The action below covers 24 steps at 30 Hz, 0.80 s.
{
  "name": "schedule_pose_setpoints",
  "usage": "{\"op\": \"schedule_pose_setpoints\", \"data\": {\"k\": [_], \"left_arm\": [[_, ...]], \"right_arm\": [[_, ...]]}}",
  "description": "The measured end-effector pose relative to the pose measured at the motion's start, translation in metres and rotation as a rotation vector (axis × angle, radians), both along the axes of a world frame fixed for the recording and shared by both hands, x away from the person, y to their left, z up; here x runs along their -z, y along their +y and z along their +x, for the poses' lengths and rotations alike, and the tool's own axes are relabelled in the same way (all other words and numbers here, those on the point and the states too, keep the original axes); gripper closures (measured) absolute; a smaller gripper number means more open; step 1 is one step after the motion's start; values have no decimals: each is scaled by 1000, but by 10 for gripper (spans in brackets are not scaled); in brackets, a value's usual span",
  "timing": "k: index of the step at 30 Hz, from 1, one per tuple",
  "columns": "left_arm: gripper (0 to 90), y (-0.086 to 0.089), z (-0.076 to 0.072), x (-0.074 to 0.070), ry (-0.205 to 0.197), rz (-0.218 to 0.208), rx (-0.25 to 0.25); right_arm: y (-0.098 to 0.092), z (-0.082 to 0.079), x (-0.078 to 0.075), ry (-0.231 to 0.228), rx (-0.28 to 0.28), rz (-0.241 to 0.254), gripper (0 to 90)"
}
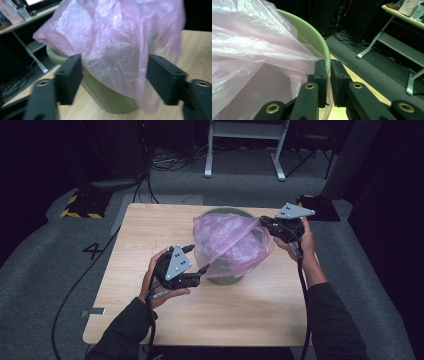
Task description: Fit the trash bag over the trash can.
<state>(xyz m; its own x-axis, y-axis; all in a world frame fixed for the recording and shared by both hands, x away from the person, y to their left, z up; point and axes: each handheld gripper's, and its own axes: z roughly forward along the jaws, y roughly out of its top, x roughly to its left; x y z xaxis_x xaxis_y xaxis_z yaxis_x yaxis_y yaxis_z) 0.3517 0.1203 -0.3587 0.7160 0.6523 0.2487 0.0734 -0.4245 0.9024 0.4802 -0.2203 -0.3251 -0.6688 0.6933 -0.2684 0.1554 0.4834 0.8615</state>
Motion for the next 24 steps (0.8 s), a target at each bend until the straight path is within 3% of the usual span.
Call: {"op": "schedule_pose_setpoints", "data": {"k": [6, 10, 19, 24], "left_arm": [[679, 2, 19, 3, -2, 46, 2], [874, 2, 24, -1, -30, 60, -3], [899, 11, 40, -7, -7, 55, 0], [900, 16, 46, -5, 11, 54, -19]], "right_arm": [[-1, 2, 1, 6, -12, -8, 840], [-3, 5, 3, 17, -10, 10, 840], [-13, 10, 3, 21, 33, 25, 820], [-17, 16, 10, 33, 59, -1, 819]]}}
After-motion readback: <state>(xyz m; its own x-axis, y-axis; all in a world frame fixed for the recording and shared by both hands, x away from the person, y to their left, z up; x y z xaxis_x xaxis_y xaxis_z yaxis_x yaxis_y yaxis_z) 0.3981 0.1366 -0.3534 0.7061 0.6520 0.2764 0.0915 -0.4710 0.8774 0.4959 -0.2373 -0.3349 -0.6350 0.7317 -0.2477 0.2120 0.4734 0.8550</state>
